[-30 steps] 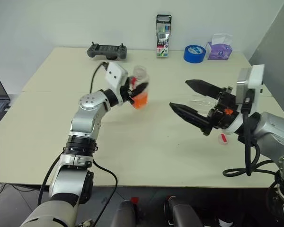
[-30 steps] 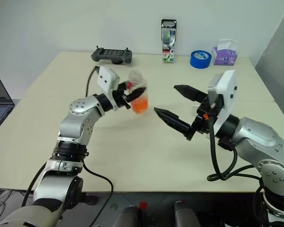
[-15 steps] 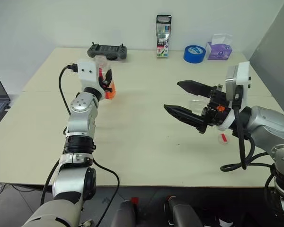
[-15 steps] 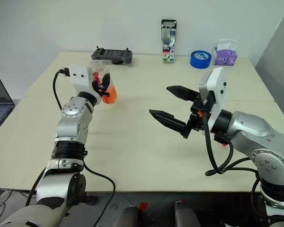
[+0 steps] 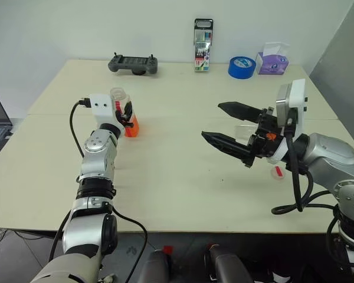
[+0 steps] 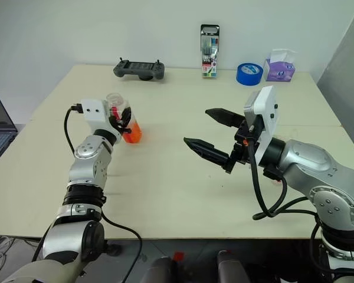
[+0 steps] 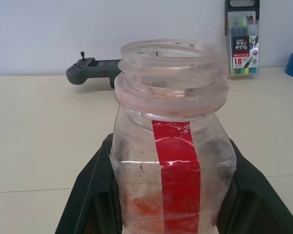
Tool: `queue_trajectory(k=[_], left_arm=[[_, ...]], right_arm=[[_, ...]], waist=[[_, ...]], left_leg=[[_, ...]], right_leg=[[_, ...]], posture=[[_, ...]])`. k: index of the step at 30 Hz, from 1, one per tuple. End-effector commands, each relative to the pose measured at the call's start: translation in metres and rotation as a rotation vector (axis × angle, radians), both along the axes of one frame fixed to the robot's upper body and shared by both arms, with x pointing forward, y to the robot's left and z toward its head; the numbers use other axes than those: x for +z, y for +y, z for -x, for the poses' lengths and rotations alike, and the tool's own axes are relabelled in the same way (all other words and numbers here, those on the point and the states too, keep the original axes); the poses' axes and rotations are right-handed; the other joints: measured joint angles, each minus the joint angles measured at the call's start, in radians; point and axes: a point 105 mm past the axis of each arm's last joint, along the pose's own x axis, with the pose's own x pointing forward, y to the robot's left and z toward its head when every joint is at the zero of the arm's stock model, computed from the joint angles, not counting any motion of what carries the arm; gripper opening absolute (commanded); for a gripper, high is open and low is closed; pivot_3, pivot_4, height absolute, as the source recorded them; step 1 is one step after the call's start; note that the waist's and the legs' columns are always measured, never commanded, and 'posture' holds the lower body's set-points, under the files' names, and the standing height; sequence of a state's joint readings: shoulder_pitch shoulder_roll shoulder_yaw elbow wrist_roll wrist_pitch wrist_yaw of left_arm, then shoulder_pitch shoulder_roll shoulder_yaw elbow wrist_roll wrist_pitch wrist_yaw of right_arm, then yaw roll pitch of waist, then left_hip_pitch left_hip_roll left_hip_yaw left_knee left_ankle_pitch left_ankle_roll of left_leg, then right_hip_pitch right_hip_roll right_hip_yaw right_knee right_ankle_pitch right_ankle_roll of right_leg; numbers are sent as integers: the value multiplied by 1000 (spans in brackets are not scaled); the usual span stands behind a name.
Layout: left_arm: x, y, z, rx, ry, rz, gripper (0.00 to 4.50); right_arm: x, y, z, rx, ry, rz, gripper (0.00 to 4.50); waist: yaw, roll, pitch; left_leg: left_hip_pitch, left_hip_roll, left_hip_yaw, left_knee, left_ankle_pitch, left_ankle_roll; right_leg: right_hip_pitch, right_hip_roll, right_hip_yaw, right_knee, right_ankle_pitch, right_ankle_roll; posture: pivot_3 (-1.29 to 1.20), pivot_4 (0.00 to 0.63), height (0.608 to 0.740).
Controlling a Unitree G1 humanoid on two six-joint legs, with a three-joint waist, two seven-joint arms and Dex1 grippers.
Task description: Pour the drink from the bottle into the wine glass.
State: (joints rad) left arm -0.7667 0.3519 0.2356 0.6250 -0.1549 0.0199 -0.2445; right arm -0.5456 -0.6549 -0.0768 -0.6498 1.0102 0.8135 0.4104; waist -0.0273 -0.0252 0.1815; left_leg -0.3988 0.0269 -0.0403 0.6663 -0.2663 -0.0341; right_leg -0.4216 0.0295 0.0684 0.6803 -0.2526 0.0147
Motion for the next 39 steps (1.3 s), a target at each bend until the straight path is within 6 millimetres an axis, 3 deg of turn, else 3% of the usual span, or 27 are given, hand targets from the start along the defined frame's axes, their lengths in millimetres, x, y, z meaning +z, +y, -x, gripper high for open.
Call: queue_trajectory(k=[1, 2, 8, 14, 22, 27, 30, 34, 39], left_arm=[[13, 5, 0, 3, -44, -15, 1869], [12, 6, 0, 5, -37, -11, 2557], [7, 10, 0, 8, -16, -9, 4463], [0, 10, 2, 10, 8, -23, 4489], [-30, 6, 18, 6, 106, -42, 4489], [-52, -4, 46, -65, 207, -75, 4489], [-65, -24, 73, -245, 271, -275, 4489], [-48, -54, 108, -594, 281, -352, 4489], [-14, -85, 123, -858, 206, -301, 4489]], right_arm=[[8, -1, 1, -9, -46, -8, 4482], [8, -1, 1, -11, -45, -8, 4500], [7, -1, 1, -18, -40, -12, 4500], [7, -2, 0, -34, -41, -14, 4500], [-1, -5, 0, -62, -19, -16, 4500], [-13, -13, 4, -117, 8, -3, 4500], [-29, -25, 2, -222, 9, 83, 4500], [-56, -53, -15, -431, -13, 276, 4500], [-85, -87, -38, -586, -126, 602, 4500]], waist=[[0, 0, 0], [0, 0, 0], [0, 0, 0], [0, 0, 0], [-1, 0, 0], [-1, 0, 0], [-2, 0, 0], [-1, 0, 0], [0, 0, -1]], left_leg=[[0, 0, 0, 0, 0, 0], [0, 0, 0, 0, 0, 0], [1, 0, 0, 0, 0, 0], [0, 0, 0, 0, 0, 0], [0, 1, 0, 0, 0, 0], [0, 1, 0, 0, 0, 0], [1, 1, 0, -1, 0, 0], [1, 1, 0, -1, 1, -1], [3, 0, 2, -1, 2, -2]], right_leg=[[0, 0, 0, 0, 0, 0], [0, 0, 0, 0, 0, 0], [0, 0, 0, 1, 0, 0], [0, 0, 0, 0, 0, 0], [0, 0, 0, 0, 0, 0], [0, -1, 1, 0, 0, 0], [0, -4, 1, 0, 0, 0], [0, -4, 1, 0, -1, 1], [1, -1, 1, 0, -4, 5]], posture=[[0, 150, 740], [0, 150, 740], [0, 150, 740], [0, 150, 740], [0, 150, 740], [0, 150, 740], [0, 150, 740], [0, 150, 740], [0, 150, 740]])
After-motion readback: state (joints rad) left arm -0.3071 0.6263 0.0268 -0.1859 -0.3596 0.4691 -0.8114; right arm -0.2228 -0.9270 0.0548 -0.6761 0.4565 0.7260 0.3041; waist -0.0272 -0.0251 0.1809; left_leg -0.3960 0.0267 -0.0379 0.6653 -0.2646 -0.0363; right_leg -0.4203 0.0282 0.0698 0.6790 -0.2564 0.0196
